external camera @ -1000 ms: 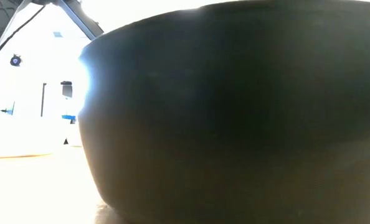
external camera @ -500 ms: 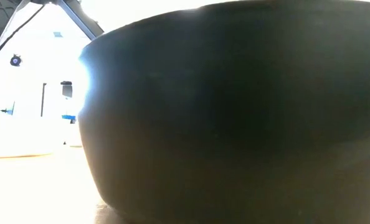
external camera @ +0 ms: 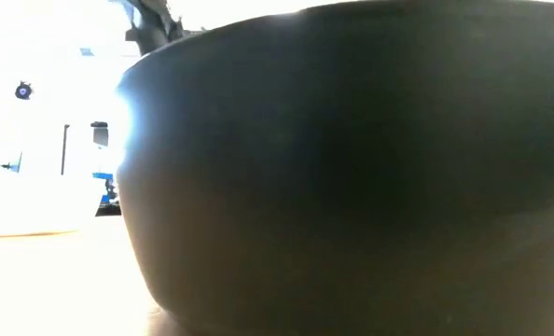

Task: Nest bowls inside each other
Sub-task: Stack the white bowl on top of the dark gray bowl

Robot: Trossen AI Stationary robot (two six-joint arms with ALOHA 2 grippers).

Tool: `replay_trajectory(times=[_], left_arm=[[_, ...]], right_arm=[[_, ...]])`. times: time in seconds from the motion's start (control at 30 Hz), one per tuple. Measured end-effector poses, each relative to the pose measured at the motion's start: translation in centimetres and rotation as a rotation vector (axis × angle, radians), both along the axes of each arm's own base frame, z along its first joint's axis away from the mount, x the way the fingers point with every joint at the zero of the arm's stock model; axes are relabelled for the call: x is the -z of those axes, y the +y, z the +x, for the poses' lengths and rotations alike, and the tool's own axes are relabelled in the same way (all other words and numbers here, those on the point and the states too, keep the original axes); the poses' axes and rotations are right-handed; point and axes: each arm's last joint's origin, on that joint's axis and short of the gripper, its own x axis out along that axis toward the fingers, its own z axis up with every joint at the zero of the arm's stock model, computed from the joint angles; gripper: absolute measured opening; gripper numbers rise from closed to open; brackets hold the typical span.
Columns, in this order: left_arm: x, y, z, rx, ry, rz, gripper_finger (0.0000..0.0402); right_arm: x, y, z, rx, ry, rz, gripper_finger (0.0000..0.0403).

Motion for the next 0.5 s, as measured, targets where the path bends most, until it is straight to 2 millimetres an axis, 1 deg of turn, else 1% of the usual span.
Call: replay_trajectory(times=[0.1, 0.23, 0.3, 0.4, 0.5], left_arm=[[-2.3, -3.2, -0.1, 0.150, -0.087, 0.054, 0.0000], [-4.5, -7.4, -0.3, 0.445, -0.179, 0.146, 0.0000], [-5.2, -9.3, -0.3, 0.606, -0.223, 0.196, 0.0000], [-5.6, -11.7, -0.1, 0.822, -0.258, 0.263, 0.0000], [-5.8, -13.8, 0.4, 0.986, -0.249, 0.379, 0.0000]], right_arm=[[0.0, 0.0, 0.0, 0.000, 0.000, -0.001, 0.0009], [0.0, 0.0, 0.0, 0.000, 0.000, -0.002, 0.0009], [0.0, 0.0, 0.0, -0.001, -0.001, -0.004, 0.0009], [0.0, 0.0, 0.0, -0.005, 0.002, -0.016, 0.0009], [0.0, 0.0, 0.0, -0.005, 0.001, -0.016, 0.0009]])
